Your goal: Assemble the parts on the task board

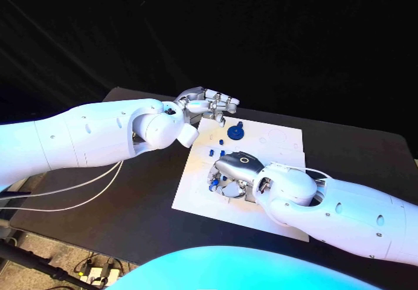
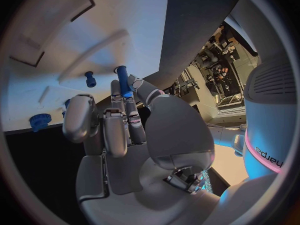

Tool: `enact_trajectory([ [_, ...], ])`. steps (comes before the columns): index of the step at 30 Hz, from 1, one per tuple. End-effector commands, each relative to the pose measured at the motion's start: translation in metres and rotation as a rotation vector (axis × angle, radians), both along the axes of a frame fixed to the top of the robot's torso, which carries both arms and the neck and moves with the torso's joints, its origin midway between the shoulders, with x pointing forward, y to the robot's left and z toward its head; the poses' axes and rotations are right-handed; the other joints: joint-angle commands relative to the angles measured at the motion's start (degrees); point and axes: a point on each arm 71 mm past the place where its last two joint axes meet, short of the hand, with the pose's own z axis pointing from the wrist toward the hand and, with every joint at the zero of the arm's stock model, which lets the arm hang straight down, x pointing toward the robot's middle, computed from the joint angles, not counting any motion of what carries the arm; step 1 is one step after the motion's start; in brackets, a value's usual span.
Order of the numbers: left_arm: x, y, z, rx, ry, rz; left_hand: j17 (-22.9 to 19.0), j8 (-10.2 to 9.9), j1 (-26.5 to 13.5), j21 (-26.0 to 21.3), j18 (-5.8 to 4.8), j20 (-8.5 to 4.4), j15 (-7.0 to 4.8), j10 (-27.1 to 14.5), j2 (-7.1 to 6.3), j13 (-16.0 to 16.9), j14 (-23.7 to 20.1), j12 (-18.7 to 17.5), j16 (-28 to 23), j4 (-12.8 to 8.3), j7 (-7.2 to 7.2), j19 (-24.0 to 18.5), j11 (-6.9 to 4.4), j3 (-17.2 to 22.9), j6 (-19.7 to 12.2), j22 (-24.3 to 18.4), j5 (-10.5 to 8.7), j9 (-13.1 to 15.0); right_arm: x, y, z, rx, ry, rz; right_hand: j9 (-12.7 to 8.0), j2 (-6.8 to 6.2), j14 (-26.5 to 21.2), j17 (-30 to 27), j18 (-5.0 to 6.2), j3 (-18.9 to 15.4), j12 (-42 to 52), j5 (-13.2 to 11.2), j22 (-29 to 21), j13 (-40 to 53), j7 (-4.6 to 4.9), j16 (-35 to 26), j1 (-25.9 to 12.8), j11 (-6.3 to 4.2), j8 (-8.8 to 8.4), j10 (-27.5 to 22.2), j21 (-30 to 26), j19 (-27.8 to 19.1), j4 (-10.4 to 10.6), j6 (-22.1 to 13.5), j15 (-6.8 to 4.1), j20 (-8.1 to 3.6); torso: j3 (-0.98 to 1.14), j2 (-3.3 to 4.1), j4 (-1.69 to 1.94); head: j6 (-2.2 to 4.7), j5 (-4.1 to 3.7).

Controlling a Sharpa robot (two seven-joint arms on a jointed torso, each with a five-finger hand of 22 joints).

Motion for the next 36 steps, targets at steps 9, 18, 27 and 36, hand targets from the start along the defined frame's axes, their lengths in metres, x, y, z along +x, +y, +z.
enact_trajectory([
  [9,-0.0006,-0.0023,0.0008,-0.010,-0.002,-0.021,-0.20,-0.25,0.26,-0.22,0.26,0.08,0.03,-0.39,0.44,0.08,0.47,0.47,-0.43,0.00,-0.16,0.39,0.13,-0.27,-0.32,-0.09,-0.05,-0.08,-0.0011,-0.0013,-0.0021,-0.023,0.001,0.000,0.09,0.58,3.03,0.12,-0.25,0.16,0.21,0.27,2.56,0.12,0.30,0.16,1.12,-1.32,0.31,1.20,-0.25,-0.03,-0.16,0.09,0.05,0.00,-0.01,0.01,-0.03,0.01,0.04],
  [18,-0.0009,-0.0024,0.0009,-0.010,-0.001,-0.022,-0.20,-0.25,0.26,-0.22,0.26,0.08,0.03,-0.39,0.44,0.08,0.47,0.47,-0.43,0.00,-0.16,0.39,0.13,-0.27,-0.32,-0.09,-0.05,-0.08,0.0011,0.0002,-0.0046,-0.044,-0.004,-0.007,0.18,0.37,2.97,-0.14,-0.14,0.08,0.17,0.27,2.32,0.18,0.36,0.02,0.97,-1.24,0.26,1.07,-0.80,-0.27,-0.16,-0.07,0.08,0.04,0.01,0.04,0.02,0.01,0.10],
  [27,-0.0013,-0.0023,0.0011,-0.010,-0.001,-0.022,-0.20,-0.25,0.26,-0.22,0.26,0.08,0.03,-0.39,0.44,0.08,0.47,0.47,-0.43,0.00,-0.16,0.39,0.13,-0.27,-0.32,-0.09,-0.05,-0.08,0.0016,0.0036,-0.0069,-0.061,-0.028,-0.011,0.23,0.16,2.89,-0.40,-0.03,0.02,0.04,0.08,2.09,0.22,0.47,-0.13,0.84,-1.13,0.07,0.68,-1.37,-0.54,-0.18,-0.49,0.17,0.11,-0.01,-0.04,0.00,0.01,0.08],
  [36,-0.0014,-0.0022,0.0010,-0.009,0.000,-0.023,-0.20,-0.25,0.26,-0.22,0.26,0.08,0.03,-0.39,0.44,0.08,0.47,0.47,-0.43,0.00,-0.16,0.39,0.13,-0.27,-0.32,-0.09,-0.05,-0.08,-0.0021,0.0081,-0.0071,-0.055,-0.029,0.017,-0.42,-2.45,2.68,-1.09,0.11,-1.35,-1.95,2.54,1.56,-0.57,1.46,-0.52,-1.60,0.35,-2.35,-4.21,-2.84,-1.21,0.48,-4.67,1.43,0.94,0.00,-0.05,-0.01,0.01,0.15],
])
